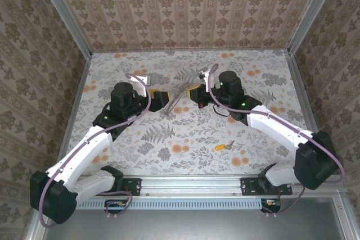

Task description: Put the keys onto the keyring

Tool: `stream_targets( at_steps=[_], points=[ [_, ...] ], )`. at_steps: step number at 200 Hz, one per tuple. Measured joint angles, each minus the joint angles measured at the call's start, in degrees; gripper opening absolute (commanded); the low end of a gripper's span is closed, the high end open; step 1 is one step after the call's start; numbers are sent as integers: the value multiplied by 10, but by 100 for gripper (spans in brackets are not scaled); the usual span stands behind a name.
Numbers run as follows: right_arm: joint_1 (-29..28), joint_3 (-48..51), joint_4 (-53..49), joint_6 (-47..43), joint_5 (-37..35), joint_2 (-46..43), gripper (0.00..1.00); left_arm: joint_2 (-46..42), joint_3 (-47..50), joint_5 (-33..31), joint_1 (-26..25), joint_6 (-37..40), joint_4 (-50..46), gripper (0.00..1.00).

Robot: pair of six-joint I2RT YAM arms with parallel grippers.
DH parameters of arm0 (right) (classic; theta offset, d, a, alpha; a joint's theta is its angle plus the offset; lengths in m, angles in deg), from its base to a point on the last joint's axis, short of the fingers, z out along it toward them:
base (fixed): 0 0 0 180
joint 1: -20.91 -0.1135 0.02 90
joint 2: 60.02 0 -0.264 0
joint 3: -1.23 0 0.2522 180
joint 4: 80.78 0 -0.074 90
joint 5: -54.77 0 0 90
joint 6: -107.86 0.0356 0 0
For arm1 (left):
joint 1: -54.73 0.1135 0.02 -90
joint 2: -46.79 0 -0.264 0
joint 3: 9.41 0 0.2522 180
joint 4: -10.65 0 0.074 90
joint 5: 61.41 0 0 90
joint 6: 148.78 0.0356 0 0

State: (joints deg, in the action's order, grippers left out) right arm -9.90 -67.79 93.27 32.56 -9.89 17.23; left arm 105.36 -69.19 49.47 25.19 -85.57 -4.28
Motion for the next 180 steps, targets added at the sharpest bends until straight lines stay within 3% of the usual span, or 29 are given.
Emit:
stream_targets(
  at_steps=[97,131,180],
  points=[
    [38,-54,-6,5,158,-24,0,82,-134,217,18,29,16,38],
    [43,-62,-8,6,193,-22,0,100,-163,263,18,46,-1,29],
    [44,-67,-15,7,215,-5,0,120,-174,297,16,59,-8,25]
  ],
)
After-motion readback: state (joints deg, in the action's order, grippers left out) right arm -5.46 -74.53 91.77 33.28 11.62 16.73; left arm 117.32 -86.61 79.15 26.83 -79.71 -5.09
